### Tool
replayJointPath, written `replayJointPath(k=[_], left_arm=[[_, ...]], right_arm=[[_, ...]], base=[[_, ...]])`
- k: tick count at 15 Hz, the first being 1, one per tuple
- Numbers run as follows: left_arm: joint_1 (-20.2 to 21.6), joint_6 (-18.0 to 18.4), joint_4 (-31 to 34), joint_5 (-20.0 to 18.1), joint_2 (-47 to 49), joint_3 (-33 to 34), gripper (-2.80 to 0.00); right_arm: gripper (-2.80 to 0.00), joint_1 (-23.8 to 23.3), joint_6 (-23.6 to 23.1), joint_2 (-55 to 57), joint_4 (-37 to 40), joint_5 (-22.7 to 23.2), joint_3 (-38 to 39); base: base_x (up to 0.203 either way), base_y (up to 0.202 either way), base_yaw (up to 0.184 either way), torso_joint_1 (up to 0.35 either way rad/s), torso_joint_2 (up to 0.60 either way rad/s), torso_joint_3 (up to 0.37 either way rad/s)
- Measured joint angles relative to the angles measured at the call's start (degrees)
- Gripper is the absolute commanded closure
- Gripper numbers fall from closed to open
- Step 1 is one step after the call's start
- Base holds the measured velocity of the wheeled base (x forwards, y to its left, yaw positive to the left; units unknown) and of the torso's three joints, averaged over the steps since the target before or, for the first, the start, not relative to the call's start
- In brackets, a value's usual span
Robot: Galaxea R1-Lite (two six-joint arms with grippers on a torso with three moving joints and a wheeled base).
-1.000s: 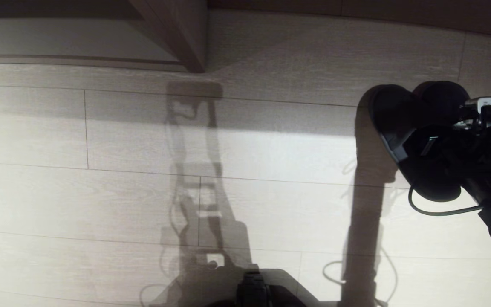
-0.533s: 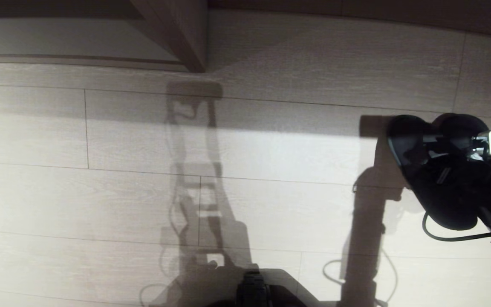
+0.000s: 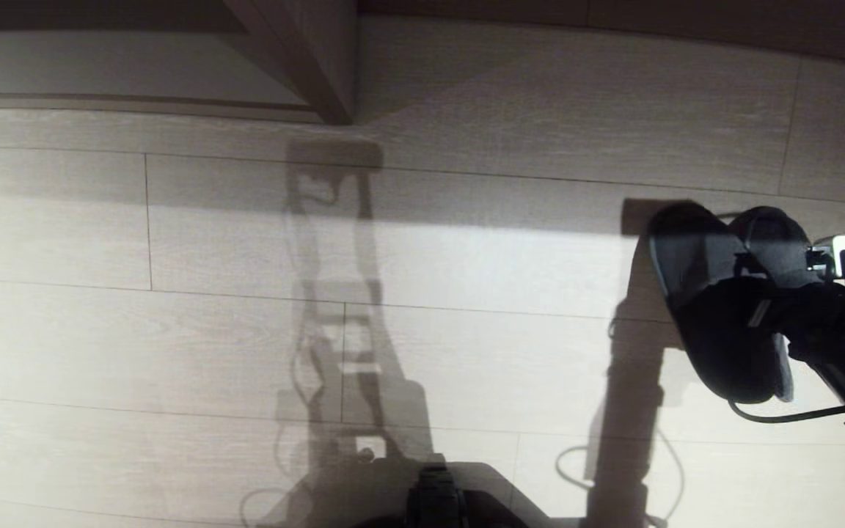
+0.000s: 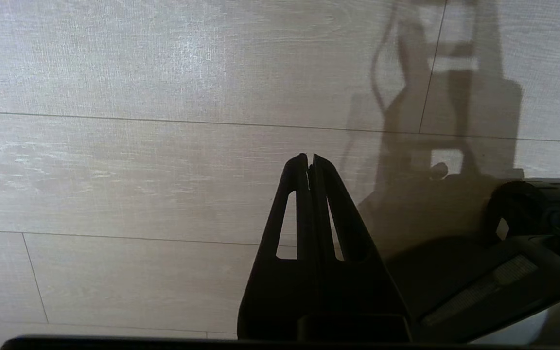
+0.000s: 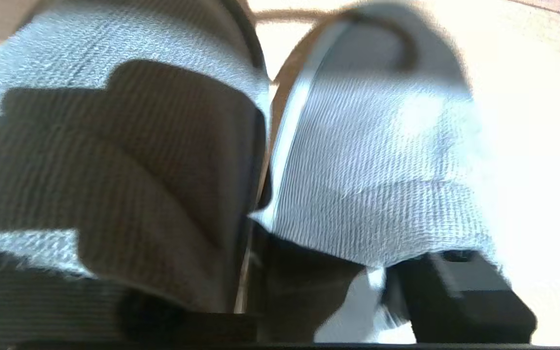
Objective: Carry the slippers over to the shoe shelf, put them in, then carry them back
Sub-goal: Place the slippers on the floor
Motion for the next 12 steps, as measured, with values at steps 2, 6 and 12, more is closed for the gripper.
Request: replayJointPath(k=[2, 6, 12], left_arm=[[0.0, 0.0, 0.0, 0.0, 0.0, 0.0, 0.0], [0.0, 0.0, 0.0, 0.0, 0.0, 0.0, 0.0], [0.0, 0.0, 0.0, 0.0, 0.0, 0.0, 0.0]], right_arm=[[-2.8, 0.0, -0.7, 0.2, 0.1, 0.3, -0.6], [-2.8, 0.1, -1.6, 1.0, 1.0, 2.3, -2.3], [-2.8, 0.7, -3.6, 1.9, 1.5, 3.1, 2.6]], base=[[0.0, 0.0, 0.0, 0.0, 0.0, 0.0], [0.0, 0.0, 0.0, 0.0, 0.0, 0.0], [0.0, 0.0, 0.0, 0.0, 0.0, 0.0]])
